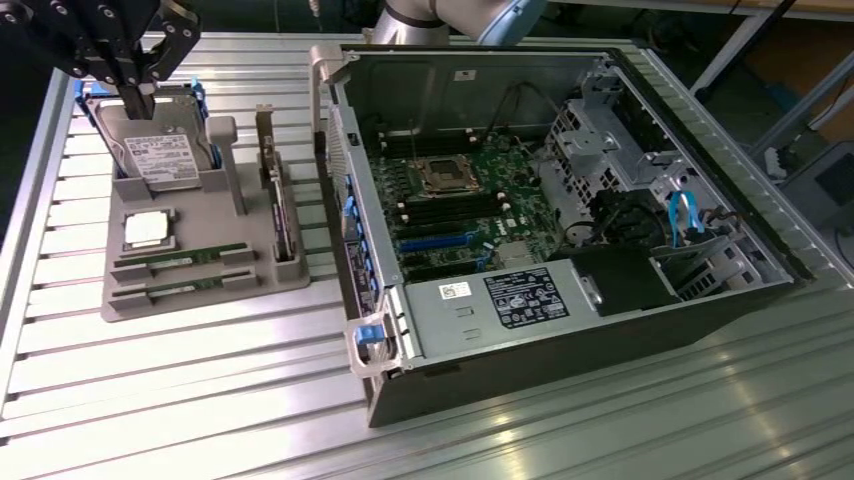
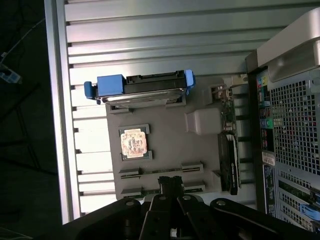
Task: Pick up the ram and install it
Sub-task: 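Pick up the ram and move it above insertion slot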
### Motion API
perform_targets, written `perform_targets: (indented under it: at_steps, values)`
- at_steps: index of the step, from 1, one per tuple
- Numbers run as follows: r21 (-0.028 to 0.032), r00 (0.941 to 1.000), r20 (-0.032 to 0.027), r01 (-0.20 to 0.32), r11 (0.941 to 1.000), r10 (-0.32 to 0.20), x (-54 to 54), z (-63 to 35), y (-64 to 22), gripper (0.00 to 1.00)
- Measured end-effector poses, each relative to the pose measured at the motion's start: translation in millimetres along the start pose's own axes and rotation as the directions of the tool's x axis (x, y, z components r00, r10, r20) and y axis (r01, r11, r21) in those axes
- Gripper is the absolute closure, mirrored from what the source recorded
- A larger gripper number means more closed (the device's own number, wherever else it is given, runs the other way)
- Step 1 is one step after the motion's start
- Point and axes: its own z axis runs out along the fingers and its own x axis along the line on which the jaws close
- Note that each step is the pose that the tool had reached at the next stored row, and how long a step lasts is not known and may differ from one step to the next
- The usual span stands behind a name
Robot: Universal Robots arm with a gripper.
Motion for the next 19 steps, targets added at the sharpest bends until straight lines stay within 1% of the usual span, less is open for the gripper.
perform_targets:
  at_steps: [6, 7, 9, 10, 12, 13, 14, 16, 17, 18, 19]
  values:
    - [0.0000, 1.0000, 0.0000, 0.001, 1.0000, -0.001, 0.0, 0.0, 0.0, 0.90]
    - [0.0000, 1.0000, -0.0004, 0.008, 1.0000, -0.008, 0.0, 0.0, 0.0, 0.90]
    - [-0.0004, 0.9989, -0.0018, 0.046, 0.9989, -0.046, 0.1, 0.0, 0.0, 0.90]
    - [-0.0006, 0.9965, -0.0033, 0.083, 0.9965, -0.083, 0.0, 0.1, 0.0, 0.90]
    - [-0.0012, 0.9897, -0.0056, 0.143, 0.9898, -0.143, 0.1, 0.2, 0.0, 0.90]
    - [-0.0016, 0.9839, -0.0069, 0.179, 0.9839, -0.179, 0.0, 0.2, 0.0, 0.90]
    - [-0.0021, 0.9765, -0.0083, 0.215, 0.9766, -0.215, 0.0, 0.3, 0.0, 0.90]
    - [-0.0027, 0.9668, -0.0099, 0.255, 0.9668, -0.255, 0.0, 0.4, 0.0, 0.90]
    - [-0.0033, 0.9581, -0.0110, 0.286, 0.9581, -0.286, 0.0, 0.4, 0.0, 0.90]
    - [-0.0035, 0.9531, -0.0117, 0.302, 0.9532, -0.302, 0.0, 0.5, 0.0, 0.90]
    - [-0.0039, 0.9468, -0.0123, 0.321, 0.9469, -0.321, 0.0, 0.5, 0.0, 0.90]
